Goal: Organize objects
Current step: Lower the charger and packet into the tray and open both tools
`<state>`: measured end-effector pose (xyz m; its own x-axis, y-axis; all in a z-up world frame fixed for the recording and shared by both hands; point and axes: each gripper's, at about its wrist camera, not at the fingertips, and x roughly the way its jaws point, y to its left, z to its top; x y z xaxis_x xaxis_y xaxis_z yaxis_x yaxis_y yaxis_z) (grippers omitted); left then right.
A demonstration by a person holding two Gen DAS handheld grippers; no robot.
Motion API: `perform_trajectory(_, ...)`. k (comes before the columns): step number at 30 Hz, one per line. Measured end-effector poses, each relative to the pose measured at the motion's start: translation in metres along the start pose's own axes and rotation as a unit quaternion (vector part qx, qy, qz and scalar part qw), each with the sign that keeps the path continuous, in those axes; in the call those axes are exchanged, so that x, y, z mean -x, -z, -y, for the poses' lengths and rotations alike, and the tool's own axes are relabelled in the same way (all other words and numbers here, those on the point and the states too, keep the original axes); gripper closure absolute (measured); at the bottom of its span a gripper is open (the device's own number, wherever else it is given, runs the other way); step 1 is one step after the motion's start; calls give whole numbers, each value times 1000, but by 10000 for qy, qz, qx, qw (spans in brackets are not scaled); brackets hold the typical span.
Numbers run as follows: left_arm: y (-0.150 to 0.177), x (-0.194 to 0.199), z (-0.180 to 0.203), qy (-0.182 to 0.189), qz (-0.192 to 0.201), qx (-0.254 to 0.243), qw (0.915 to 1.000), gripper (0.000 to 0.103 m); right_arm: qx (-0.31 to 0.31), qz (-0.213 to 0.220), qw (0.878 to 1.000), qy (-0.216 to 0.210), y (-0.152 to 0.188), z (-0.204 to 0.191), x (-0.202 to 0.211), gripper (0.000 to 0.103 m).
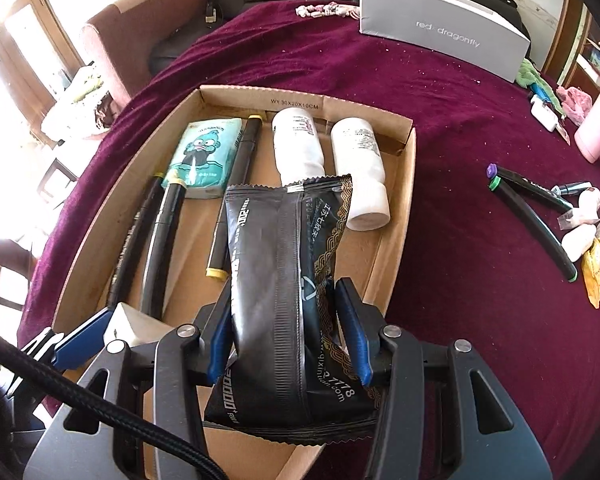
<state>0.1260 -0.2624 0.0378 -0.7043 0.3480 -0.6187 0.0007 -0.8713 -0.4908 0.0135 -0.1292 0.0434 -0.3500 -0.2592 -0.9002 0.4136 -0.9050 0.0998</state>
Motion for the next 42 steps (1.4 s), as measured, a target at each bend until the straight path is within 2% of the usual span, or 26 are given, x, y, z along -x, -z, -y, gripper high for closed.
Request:
perform_trajectory(10,-3,-1,-10,20,4,209,9998,63,-156,-123,9998,-16,-6,6,-18,55)
perform_trajectory(13,-4,-2,-12,57,-39,271,9996,63,-197,-137,9996,-161,-7,6,-18,48)
perform_trajectory(15,-5,-2,-12,45,-48,285,9996,63,-344,-126,9981,-494,-9,11,-15,40)
perform_trajectory(17,-8,-4,-11,5,-58,292,9996,63,-461,20,9974,-549,-10,15,-8,40)
perform_trajectory(20,-15,-8,-9,-50,-94,344,9994,63,-458,358,9975,-390,-9,21,8,40)
perform_trajectory(23,-26,-12,-8,-109,-72,383,9992,63,-466,734,9956,-359,-3,28,28,36)
perform_trajectory(27,-41,-19,-9,-162,-42,486,9987,57,-454,1103,9921,-386,8,37,48,36)
perform_trajectory(35,-51,-15,-7,-183,106,609,9979,57,-731,1179,9888,-543,16,64,49,36)
perform_trajectory(39,-45,0,-7,-154,254,782,9965,50,-894,1165,9870,-650,20,78,49,36)
perform_trajectory(42,-40,8,-6,-150,327,861,9956,49,-1024,1184,9850,-731,24,87,48,36)
